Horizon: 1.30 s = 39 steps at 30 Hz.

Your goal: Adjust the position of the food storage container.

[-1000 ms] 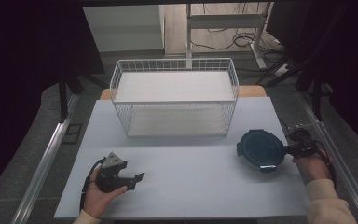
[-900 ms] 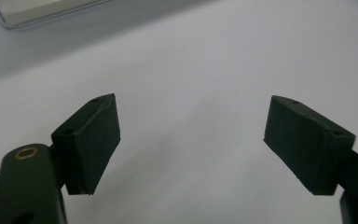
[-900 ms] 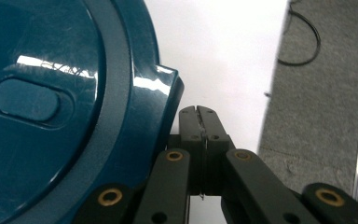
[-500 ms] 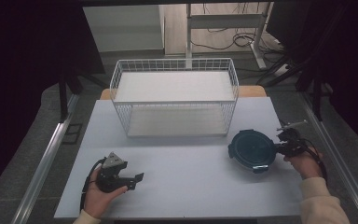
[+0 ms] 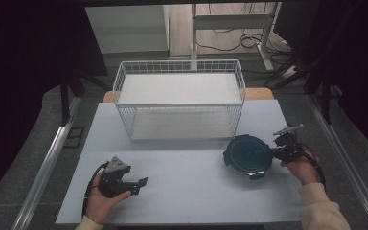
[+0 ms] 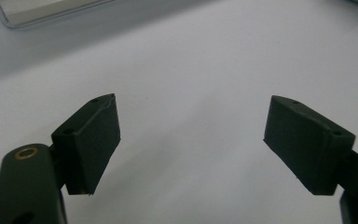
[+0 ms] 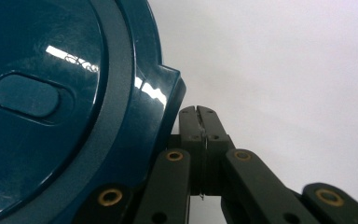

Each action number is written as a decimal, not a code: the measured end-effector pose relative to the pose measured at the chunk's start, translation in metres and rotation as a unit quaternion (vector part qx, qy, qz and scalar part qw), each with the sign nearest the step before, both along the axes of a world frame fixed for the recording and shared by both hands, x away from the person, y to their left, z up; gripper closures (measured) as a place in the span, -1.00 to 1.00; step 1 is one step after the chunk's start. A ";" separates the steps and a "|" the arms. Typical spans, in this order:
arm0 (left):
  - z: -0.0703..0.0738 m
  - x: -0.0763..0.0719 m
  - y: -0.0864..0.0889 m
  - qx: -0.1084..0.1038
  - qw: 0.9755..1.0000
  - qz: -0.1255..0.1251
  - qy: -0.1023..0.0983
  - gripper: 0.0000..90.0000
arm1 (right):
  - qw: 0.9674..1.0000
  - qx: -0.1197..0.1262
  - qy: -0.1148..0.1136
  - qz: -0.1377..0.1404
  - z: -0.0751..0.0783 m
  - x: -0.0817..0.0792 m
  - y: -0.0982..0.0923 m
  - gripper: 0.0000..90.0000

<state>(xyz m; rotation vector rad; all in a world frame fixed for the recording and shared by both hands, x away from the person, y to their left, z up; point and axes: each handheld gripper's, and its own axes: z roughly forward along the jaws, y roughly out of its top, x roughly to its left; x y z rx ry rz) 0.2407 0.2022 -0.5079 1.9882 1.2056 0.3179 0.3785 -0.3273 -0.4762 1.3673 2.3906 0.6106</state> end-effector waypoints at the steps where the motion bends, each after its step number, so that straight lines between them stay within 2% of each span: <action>1: 0.000 0.000 0.000 0.000 1.000 0.000 0.000 -0.59 | 1.000 -0.001 0.000 0.001 0.000 -0.001 0.002 0.99; 5: 0.000 0.000 0.000 0.000 1.000 0.000 0.000 -0.59 | 1.000 0.002 0.011 0.007 -0.001 -0.006 0.013 0.99; 13: 0.000 0.000 -0.001 0.002 1.000 -0.001 0.000 -0.59 | 0.999 -0.007 0.010 0.036 -0.002 -0.016 0.038 0.99; 21: 0.000 0.000 0.000 0.001 1.000 0.000 0.000 -0.59 | 0.998 -0.010 0.024 0.059 -0.002 -0.024 0.064 0.99; 32: 0.001 0.000 -0.001 0.001 1.000 -0.001 -0.001 -0.59 | 0.995 0.003 0.032 0.093 -0.005 -0.034 0.095 0.99; 36: 0.001 0.000 0.000 0.001 1.000 0.000 0.000 -0.59 | 0.994 0.017 0.034 0.100 -0.007 -0.034 0.102 0.99; 39: 0.001 0.000 -0.001 0.001 1.000 -0.001 -0.001 -0.59 | 0.994 0.008 0.029 0.102 -0.006 -0.035 0.108 0.99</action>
